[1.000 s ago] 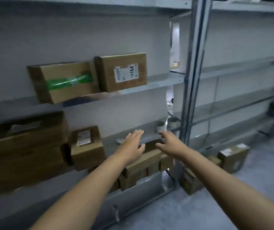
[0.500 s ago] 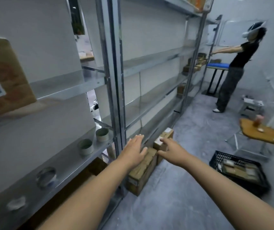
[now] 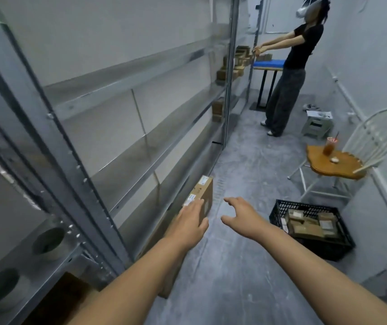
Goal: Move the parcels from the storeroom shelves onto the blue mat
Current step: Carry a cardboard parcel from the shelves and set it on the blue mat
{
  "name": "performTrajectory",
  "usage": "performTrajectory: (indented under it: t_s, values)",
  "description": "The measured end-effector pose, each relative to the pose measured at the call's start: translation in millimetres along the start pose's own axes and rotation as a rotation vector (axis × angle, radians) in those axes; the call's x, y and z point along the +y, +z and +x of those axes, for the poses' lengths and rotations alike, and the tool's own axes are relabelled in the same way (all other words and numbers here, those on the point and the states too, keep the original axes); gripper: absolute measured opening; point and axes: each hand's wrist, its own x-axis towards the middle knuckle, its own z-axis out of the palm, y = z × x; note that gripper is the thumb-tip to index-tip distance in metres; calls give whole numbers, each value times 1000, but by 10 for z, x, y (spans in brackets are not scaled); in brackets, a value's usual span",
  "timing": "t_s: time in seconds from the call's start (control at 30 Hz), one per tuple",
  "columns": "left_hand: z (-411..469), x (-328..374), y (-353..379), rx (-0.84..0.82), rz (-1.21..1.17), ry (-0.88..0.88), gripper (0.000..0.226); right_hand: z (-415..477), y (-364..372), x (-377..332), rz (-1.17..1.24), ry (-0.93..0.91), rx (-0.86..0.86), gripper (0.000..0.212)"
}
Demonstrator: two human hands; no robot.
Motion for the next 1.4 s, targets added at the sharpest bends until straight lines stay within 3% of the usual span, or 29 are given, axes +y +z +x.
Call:
performTrajectory:
  t_s: [0.33,0.5,0.8,1.03,1.4]
  values:
    - [1593,-38,270,103,-49,-193,57,1832,-762,681,-60,-35,-81,64]
    - [2272,-344,348,151,-90,-306,59,2768,-704,708,-31,-61,-177,60]
    - [3778,-1274,823,57,-240,-473,58,4656,-420,927,-92,0,-248,59]
    - [4411,-2046,1587,1,-297,-601,57,5930,204,1549,-179,54,-338,65]
    - [4507,-3405,3267,-78,-283,-965,43,7599,1774,3050,-251,72,-526,66]
